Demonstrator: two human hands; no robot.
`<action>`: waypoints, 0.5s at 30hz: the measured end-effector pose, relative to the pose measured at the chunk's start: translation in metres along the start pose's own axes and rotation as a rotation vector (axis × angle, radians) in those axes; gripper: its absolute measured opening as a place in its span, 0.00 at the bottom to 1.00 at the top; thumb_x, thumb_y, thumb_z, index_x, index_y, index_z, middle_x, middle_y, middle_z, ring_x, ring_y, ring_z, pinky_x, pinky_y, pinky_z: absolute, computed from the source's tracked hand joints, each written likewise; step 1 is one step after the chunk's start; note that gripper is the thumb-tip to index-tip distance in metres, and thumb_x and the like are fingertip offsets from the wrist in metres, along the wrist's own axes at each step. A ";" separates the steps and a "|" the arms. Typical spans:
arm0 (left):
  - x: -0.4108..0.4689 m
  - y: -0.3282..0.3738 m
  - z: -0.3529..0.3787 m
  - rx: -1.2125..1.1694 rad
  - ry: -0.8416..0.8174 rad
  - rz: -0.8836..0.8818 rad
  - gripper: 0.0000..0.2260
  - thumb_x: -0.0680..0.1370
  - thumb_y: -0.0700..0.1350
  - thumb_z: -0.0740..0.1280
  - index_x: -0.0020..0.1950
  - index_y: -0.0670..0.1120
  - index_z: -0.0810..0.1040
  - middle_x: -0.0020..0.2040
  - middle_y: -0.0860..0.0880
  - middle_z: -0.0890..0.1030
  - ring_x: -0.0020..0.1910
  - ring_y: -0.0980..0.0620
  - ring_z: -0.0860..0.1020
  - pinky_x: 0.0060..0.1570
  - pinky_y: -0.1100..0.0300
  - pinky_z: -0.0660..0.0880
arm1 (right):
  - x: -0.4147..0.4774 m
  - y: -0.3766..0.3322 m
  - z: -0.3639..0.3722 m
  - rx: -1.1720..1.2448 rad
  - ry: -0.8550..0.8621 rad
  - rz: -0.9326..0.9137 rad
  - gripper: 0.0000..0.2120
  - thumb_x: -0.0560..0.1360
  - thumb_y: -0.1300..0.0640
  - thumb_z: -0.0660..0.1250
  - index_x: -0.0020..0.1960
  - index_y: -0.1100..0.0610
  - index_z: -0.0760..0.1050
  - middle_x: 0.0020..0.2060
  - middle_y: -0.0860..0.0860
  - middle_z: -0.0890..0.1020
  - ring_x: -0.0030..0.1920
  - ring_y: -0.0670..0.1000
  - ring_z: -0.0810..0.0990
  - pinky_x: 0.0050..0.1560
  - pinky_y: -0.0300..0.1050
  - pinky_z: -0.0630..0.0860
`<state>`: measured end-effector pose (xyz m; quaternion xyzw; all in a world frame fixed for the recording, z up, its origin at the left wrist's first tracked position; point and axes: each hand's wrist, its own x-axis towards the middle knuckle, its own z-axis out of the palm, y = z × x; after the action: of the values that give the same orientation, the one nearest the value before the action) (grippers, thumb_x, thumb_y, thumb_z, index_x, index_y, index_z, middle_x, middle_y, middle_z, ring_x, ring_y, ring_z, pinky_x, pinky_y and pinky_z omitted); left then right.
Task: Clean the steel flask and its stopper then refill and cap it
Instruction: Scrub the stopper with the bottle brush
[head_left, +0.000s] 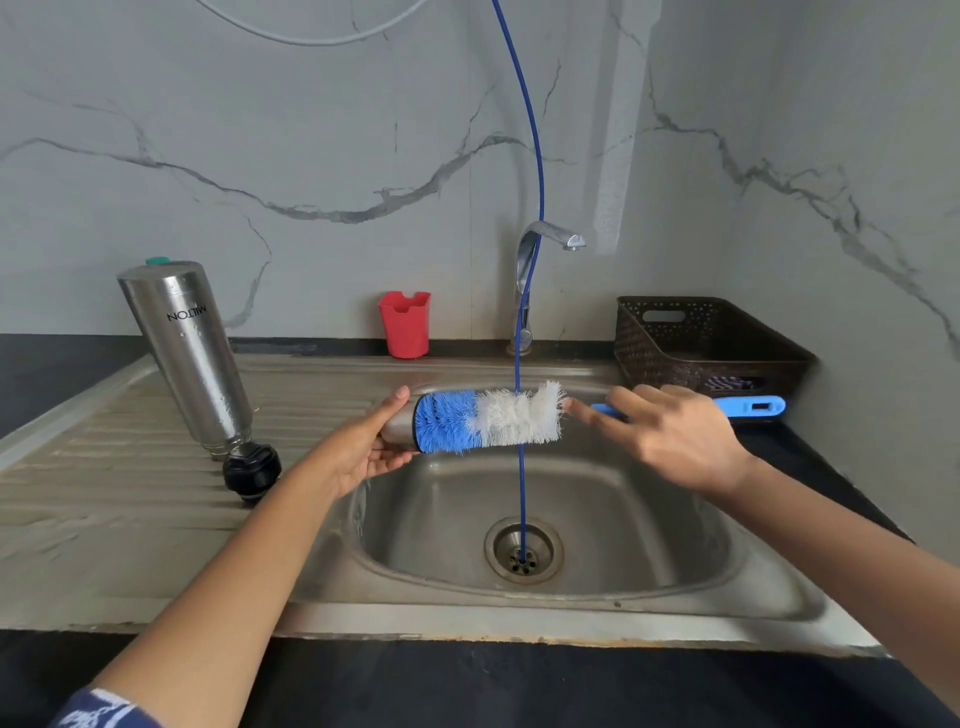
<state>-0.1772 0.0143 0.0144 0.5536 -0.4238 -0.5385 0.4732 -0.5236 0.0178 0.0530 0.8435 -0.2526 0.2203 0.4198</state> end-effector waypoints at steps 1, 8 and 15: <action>0.001 -0.002 -0.004 -0.023 -0.013 0.015 0.19 0.73 0.58 0.67 0.52 0.42 0.76 0.38 0.43 0.82 0.30 0.54 0.81 0.30 0.66 0.79 | 0.005 -0.002 -0.001 0.114 -0.071 0.073 0.21 0.76 0.61 0.57 0.64 0.48 0.76 0.34 0.49 0.77 0.28 0.52 0.76 0.22 0.43 0.68; -0.003 -0.008 -0.020 -0.147 -0.247 0.230 0.37 0.55 0.50 0.84 0.60 0.46 0.75 0.50 0.46 0.83 0.47 0.51 0.83 0.42 0.60 0.81 | 0.010 0.027 -0.002 1.372 -0.771 0.642 0.13 0.74 0.51 0.65 0.58 0.46 0.80 0.26 0.46 0.73 0.25 0.48 0.64 0.25 0.40 0.60; -0.007 -0.006 -0.012 -0.089 -0.287 0.320 0.40 0.52 0.53 0.85 0.61 0.49 0.76 0.53 0.47 0.82 0.50 0.49 0.82 0.47 0.57 0.80 | -0.001 0.047 -0.011 1.546 -0.944 0.720 0.33 0.63 0.33 0.72 0.62 0.51 0.79 0.28 0.51 0.68 0.21 0.44 0.60 0.19 0.33 0.57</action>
<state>-0.1661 0.0231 0.0093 0.3757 -0.5450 -0.5481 0.5113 -0.5547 0.0021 0.0869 0.7601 -0.4233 0.0799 -0.4865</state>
